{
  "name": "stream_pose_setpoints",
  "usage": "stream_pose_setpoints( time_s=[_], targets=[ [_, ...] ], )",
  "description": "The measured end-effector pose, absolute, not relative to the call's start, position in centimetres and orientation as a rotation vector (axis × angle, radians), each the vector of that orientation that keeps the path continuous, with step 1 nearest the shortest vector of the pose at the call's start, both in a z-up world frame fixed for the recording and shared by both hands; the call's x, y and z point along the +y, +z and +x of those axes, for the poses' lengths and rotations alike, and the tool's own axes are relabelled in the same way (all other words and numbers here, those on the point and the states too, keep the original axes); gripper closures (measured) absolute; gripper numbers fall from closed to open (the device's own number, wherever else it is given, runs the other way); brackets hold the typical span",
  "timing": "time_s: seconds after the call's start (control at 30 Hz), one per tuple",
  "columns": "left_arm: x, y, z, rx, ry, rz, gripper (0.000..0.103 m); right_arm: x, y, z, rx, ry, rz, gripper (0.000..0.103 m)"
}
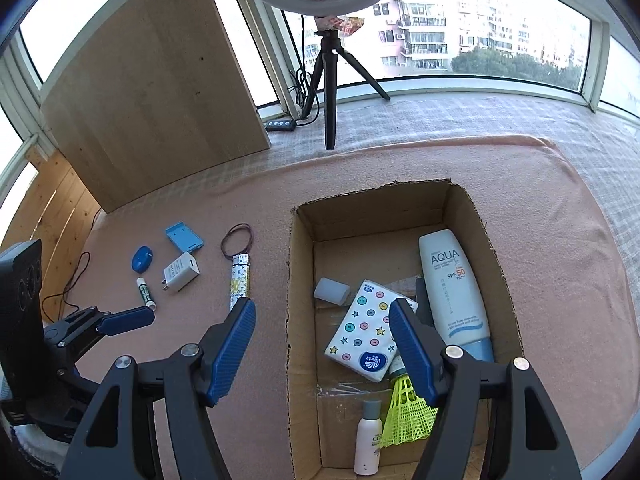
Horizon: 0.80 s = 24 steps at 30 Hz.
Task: Organize objects
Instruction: 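Withdraw the right tool from the box, then move the left tool to the green glue stick and close on it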
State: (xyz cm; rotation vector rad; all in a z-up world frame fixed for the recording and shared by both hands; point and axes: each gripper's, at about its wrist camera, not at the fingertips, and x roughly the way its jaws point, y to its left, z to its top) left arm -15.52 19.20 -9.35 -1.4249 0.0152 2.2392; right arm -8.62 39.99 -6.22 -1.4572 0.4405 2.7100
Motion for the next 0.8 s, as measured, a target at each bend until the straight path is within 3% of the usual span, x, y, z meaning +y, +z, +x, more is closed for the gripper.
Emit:
stream_pose_setpoints(
  time_s=[0.4,0.8],
  targets=[
    [5.6,-11.4,-17.2,-0.189,2.432,-1.561,0.013,33.8,-6.9,-12.2,0.399,2.766,-1.546,0.038],
    [-0.5,-13.8,-20.1,-0.361,2.498,-1.670,0.015,29.2,-8.8,-16.2,0.509,2.770,-1.696,0.038]
  ],
)
